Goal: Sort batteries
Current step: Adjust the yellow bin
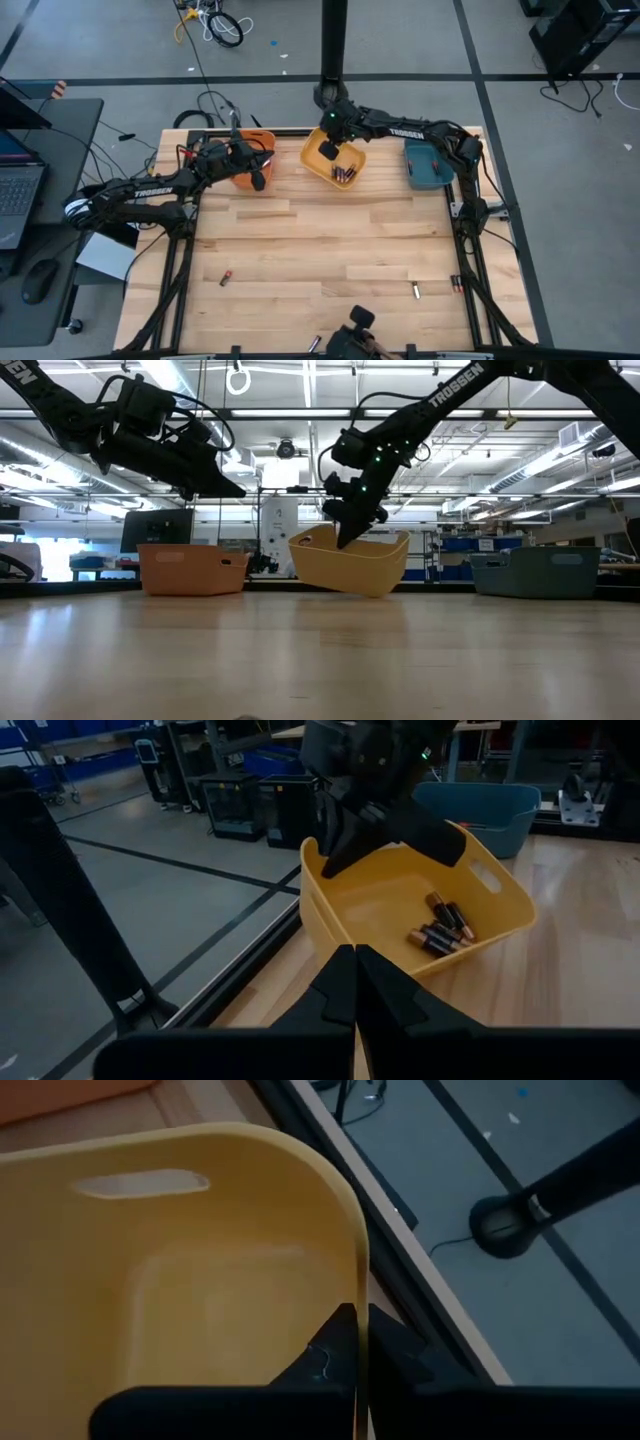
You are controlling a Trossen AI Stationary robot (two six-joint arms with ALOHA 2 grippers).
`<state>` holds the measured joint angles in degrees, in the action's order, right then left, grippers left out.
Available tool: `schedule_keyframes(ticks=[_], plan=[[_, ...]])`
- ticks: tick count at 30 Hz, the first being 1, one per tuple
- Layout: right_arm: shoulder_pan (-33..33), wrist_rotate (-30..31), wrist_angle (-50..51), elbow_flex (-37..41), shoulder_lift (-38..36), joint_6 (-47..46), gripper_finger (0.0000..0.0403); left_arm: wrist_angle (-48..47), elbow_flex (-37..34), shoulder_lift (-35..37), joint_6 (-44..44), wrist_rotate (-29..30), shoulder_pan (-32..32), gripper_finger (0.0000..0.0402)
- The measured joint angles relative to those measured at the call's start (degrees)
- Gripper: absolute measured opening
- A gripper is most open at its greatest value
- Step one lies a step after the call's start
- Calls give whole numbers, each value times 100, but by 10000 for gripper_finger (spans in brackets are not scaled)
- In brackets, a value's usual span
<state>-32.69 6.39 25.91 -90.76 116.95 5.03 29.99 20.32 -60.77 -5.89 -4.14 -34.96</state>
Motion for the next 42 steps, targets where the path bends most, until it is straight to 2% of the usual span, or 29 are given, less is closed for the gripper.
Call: schedule_keyframes(ticks=[10, 17, 21, 31, 37, 42], plan=[[-43, -360, -302, 86, 2, 150, 18, -2, 0, 0, 9, 0, 0, 8], [-134, -446, -244, 87, 4, -212, 14, -37, 0, 0, 47, 0, 0, 8], [-84, -5, -146, 90, 7, -442, 16, -39, 0, 0, 52, 0, 0, 8], [191, 1140, -542, 90, 7, -308, 14, -34, 0, 0, 55, 0, 0, 8], [199, 1201, -520, 90, 7, -560, 14, -25, 0, 0, 35, 2, 0, 8], [83, 1142, 297, 90, 7, -1874, 14, -23, 0, 1, 37, 2, 0, 8]])
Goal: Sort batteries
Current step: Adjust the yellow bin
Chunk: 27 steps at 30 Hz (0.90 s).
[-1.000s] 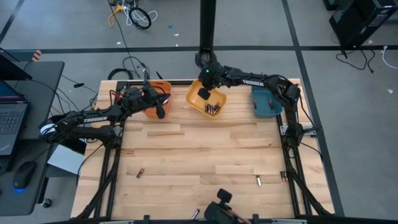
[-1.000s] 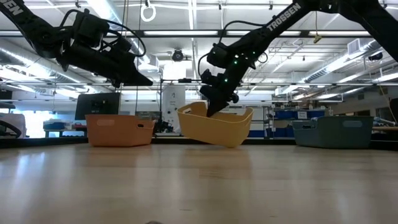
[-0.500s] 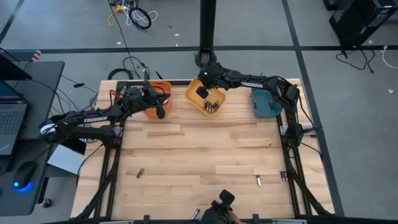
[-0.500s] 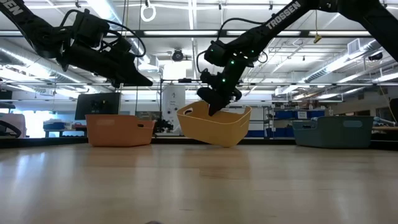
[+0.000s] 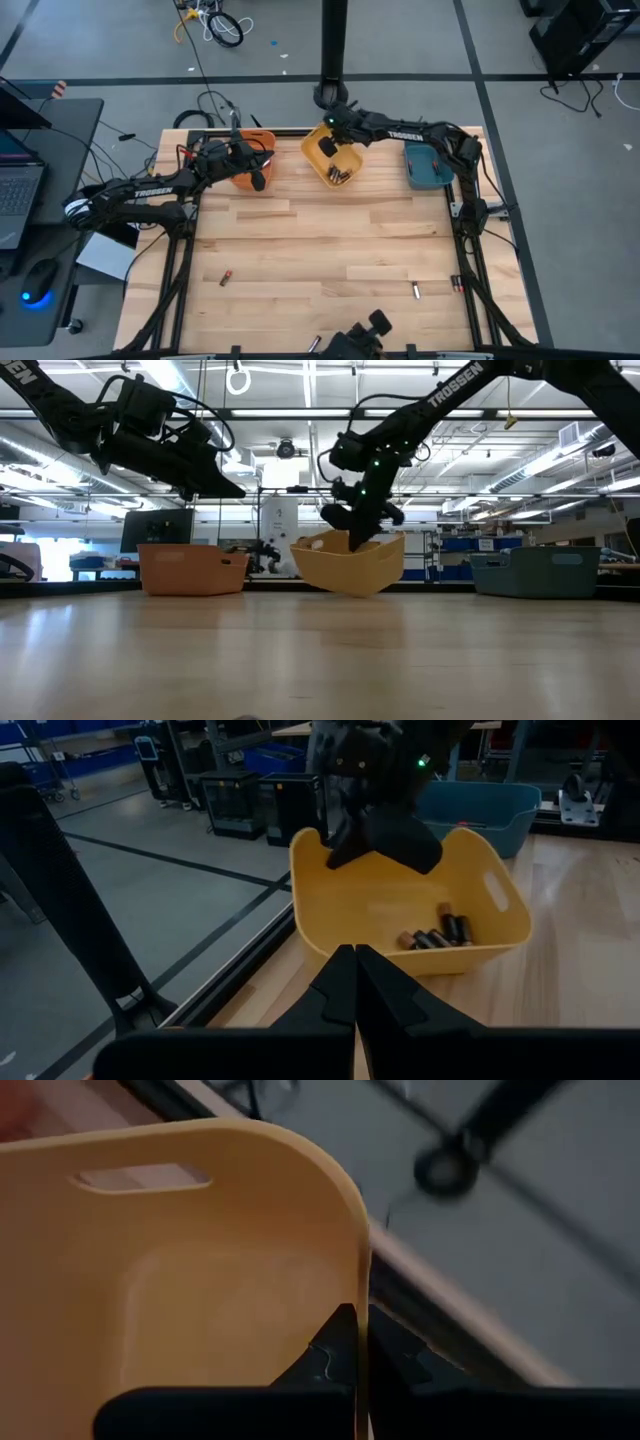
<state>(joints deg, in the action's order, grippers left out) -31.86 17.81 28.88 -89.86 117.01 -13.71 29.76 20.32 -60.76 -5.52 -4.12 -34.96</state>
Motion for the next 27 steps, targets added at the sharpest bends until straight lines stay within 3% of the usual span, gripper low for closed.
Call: schedule_keyframes(ticks=[6, 16, 22, 27], plan=[[-180, -119, 604, 10, 2, -1160, 14, 42, 2, 1, -9, 0, 0, 8], [-408, -508, -252, 825, 5, -2096, 18, -42, 2, 0, -40, 0, 0, 8], [-482, -742, -548, 916, 7, -2207, 44, -44, 2, 0, -43, 0, 0, 8], [-546, -746, -478, 575, -57, -1641, 73, -47, 2, 0, -30, 0, 2, 8]])
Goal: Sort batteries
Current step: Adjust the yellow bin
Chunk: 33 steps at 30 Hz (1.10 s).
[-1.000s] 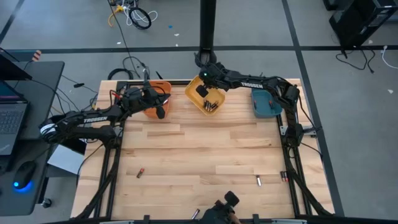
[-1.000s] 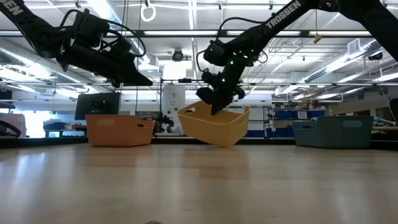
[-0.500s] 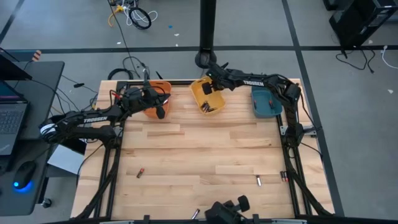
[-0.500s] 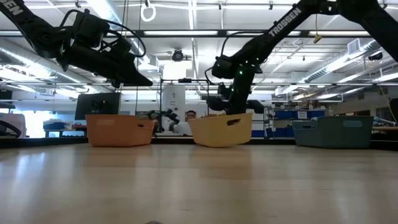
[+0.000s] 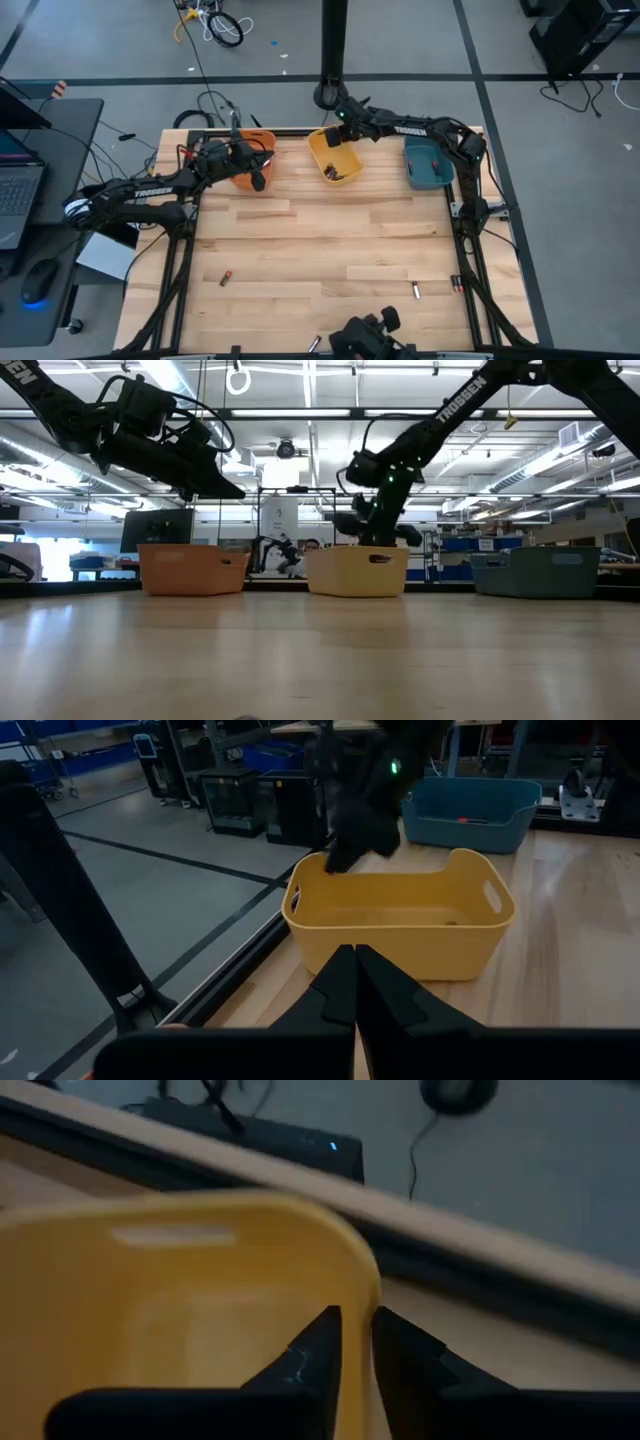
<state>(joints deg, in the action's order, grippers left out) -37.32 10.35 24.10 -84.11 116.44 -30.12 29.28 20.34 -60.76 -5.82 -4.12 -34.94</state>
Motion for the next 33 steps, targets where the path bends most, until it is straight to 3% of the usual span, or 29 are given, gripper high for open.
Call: schedule_keyframes(ticks=[8, 11, 15, 17, 19, 22, 29, 33], plan=[[233, -175, 931, -877, -439, 2100, 113, 9, 0, 0, 3, 0, -2, 8], [573, -411, 1612, -964, -711, 3050, 83, 37, 0, -1, -5, -2, -1, 8], [1062, -1122, 2648, -962, -909, 4126, 15, 39, 0, 0, -7, -22, -1, 8], [1291, -1604, 3027, -962, -955, 4533, 13, 37, 0, -1, -9, -33, -1, 8], [1481, -1968, 3217, -960, -955, 4737, 18, 37, 0, -1, -9, -108, 0, 8], [1698, -2013, 3408, -962, -782, 4938, 11, 25, 0, -1, -9, -250, 21, 8], [1820, -1815, 3436, -953, -169, 5205, 11, -101, 0, -1, -10, -303, 177, 8], [1818, -1380, 2938, -947, 74, 5150, 10, -108, 0, -2, -12, -304, 296, 8]])
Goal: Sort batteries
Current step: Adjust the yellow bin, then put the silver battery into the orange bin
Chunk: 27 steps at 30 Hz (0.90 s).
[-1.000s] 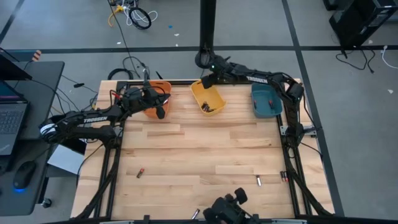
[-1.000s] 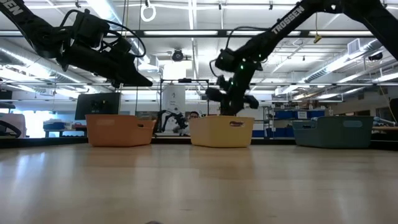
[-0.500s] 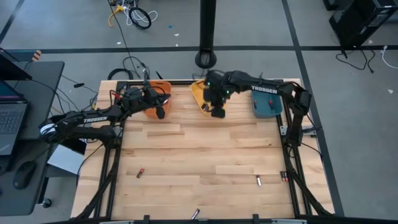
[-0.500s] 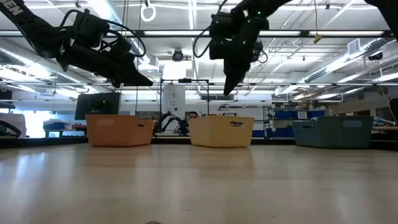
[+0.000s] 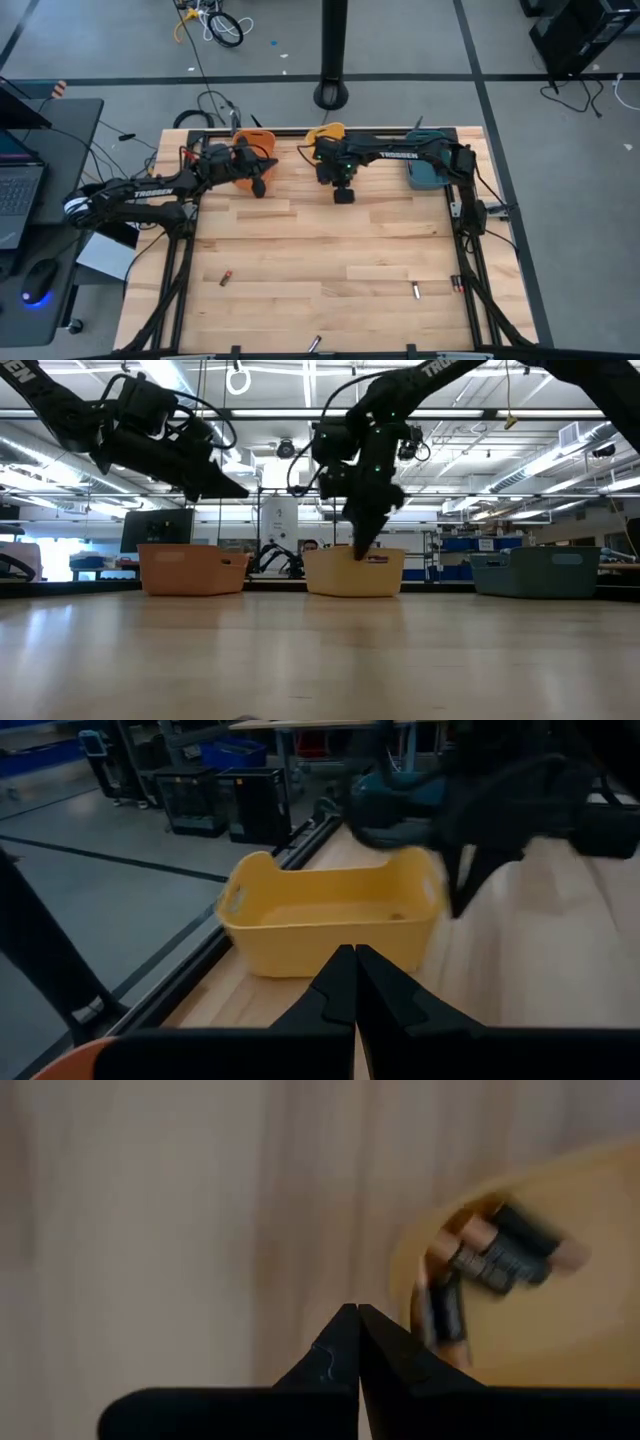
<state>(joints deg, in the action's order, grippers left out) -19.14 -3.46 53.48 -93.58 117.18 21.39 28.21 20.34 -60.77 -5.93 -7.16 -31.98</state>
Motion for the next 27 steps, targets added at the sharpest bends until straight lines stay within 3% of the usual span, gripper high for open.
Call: schedule_keyframes(ticks=[6, 14, 27], plan=[[23, -208, -921, -2, -191, -267, 10, -4, 0, 0, -2, 107, 83, 8], [674, -372, 132, 106, -939, -1316, 10, -93, 0, 1, -214, 124, 86, 8], [2307, -281, 12, 2636, -2560, -4686, 9, -92, 0, 0, -392, -43, 103, 8]])
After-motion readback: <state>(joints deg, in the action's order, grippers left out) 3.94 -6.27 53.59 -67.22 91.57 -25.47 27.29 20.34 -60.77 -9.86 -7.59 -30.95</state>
